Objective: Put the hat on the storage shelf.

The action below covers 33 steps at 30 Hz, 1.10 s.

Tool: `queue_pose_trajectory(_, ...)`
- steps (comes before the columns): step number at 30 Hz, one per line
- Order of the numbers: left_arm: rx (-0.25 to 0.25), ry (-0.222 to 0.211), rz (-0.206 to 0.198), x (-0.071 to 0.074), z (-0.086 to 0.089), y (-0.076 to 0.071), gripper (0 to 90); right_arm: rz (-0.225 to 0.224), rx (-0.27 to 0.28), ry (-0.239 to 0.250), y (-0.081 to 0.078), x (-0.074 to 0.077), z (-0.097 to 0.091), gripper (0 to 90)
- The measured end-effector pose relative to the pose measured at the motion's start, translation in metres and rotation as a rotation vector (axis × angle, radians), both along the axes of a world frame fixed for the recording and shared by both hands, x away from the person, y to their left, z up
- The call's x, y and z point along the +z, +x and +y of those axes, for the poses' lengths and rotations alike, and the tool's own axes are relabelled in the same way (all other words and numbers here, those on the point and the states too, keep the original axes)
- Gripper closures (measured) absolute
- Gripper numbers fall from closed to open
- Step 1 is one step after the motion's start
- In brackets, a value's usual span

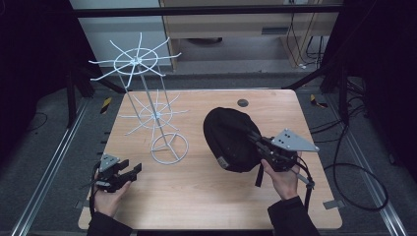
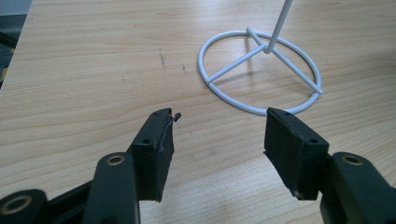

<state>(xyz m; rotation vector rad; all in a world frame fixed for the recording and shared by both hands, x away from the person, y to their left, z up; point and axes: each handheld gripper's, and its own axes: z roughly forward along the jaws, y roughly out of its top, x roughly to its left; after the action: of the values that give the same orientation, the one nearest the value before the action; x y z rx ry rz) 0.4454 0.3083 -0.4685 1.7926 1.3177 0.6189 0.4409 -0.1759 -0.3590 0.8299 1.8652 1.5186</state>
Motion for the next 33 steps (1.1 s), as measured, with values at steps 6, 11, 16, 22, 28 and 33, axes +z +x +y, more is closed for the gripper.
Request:
queue_pose_trajectory(6,0.002,0.007,-0.001,-0.001,0.000,0.001,41.5,-0.060,-0.005,0.093,-0.004,0.016,0.000,87.7)
queue_pose_trajectory(11,0.001,0.012,-0.004,-0.002,0.000,0.002,40.9,-0.129,0.003,0.164,-0.007,0.028,0.005,87.7)
queue_pose_trajectory(16,0.000,0.016,-0.009,-0.002,0.000,0.002,40.7,-0.183,0.015,0.196,-0.005,0.041,0.015,87.7)
queue_pose_trajectory(22,-0.005,0.020,-0.009,-0.002,0.000,0.002,40.6,-0.230,0.020,0.242,0.003,0.056,0.028,87.6)
queue_pose_trajectory(28,-0.004,0.019,-0.009,-0.002,-0.001,0.002,40.6,-0.281,0.002,0.285,0.013,0.071,0.037,87.6)
queue_pose_trajectory(33,-0.009,0.025,-0.008,-0.002,-0.002,0.002,40.6,-0.303,-0.007,0.319,0.021,0.079,0.041,87.6)
